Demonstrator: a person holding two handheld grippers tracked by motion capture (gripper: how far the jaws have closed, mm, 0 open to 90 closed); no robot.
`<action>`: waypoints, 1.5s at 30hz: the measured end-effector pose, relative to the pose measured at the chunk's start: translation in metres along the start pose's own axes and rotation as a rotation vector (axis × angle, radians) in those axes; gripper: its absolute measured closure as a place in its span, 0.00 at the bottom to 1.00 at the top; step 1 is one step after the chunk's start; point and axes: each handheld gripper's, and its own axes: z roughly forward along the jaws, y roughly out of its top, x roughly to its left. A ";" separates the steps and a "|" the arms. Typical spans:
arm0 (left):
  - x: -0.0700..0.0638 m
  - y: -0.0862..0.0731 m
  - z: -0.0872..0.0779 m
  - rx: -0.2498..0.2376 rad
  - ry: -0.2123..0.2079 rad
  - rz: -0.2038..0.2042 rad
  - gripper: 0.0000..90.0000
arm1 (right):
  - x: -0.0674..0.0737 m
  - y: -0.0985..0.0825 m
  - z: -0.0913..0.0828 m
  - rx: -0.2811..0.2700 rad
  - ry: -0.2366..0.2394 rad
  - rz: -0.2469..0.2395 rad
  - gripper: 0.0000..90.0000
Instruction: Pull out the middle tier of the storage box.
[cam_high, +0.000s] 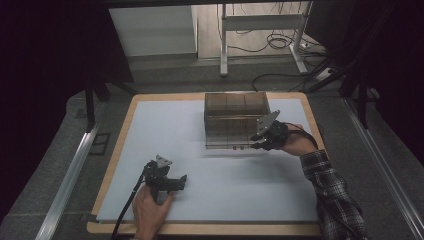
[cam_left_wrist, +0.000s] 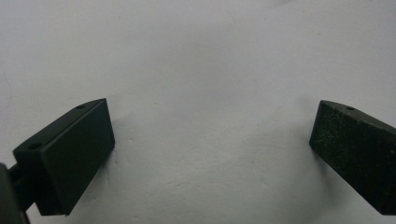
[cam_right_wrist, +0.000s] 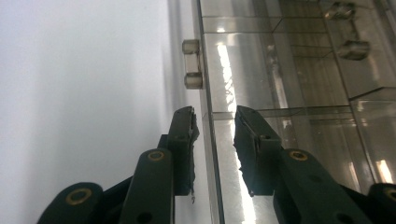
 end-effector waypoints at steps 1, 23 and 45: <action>0.000 0.000 0.000 0.000 0.000 0.000 0.00 | 0.001 0.000 -0.001 -0.005 -0.003 0.002 0.73; 0.000 0.000 0.000 0.000 0.000 -0.001 0.00 | 0.025 0.016 -0.011 -0.036 -0.079 0.049 0.60; 0.000 0.000 0.000 -0.001 0.001 0.002 0.00 | 0.052 0.007 -0.014 -0.061 -0.150 0.158 0.43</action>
